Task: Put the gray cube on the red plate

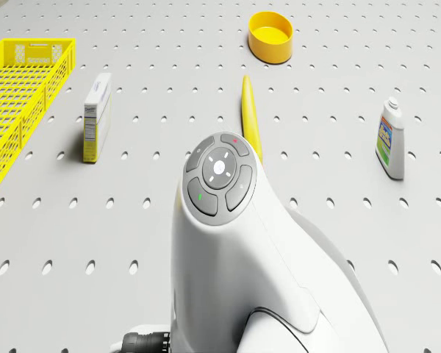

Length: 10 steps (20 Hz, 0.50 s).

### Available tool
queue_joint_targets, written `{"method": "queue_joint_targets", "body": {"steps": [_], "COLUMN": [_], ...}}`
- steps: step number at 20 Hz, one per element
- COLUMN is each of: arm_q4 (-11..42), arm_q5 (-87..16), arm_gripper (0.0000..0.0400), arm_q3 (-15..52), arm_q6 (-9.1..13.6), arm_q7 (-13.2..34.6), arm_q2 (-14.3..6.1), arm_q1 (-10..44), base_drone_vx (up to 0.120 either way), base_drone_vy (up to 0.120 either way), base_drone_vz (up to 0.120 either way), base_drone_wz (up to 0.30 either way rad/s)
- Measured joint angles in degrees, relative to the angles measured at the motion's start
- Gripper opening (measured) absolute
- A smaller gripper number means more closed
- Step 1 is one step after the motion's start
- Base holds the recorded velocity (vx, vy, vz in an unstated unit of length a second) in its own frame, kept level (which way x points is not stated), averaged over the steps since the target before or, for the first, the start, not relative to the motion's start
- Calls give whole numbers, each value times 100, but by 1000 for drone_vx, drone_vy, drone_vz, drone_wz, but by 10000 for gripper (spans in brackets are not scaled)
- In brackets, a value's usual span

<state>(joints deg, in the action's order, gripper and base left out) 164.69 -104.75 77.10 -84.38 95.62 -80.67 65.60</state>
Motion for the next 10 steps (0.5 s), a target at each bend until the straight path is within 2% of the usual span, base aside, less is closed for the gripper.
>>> {"method": "queue_joint_targets", "body": {"steps": [9, 10], "arm_q4": [-6, -6], "arm_q5": [55, 60], "arm_gripper": [250, 250], "arm_q3": [24, 26], "arm_q6": [-115, -127], "arm_q7": [26, 28], "arm_q2": [-124, -137], "arm_q1": [30, 33], "base_drone_vx": [-120, 0], "base_drone_vy": [-120, -120], "base_drone_vz": [0, 0], "base_drone_wz": [0, 0]}}
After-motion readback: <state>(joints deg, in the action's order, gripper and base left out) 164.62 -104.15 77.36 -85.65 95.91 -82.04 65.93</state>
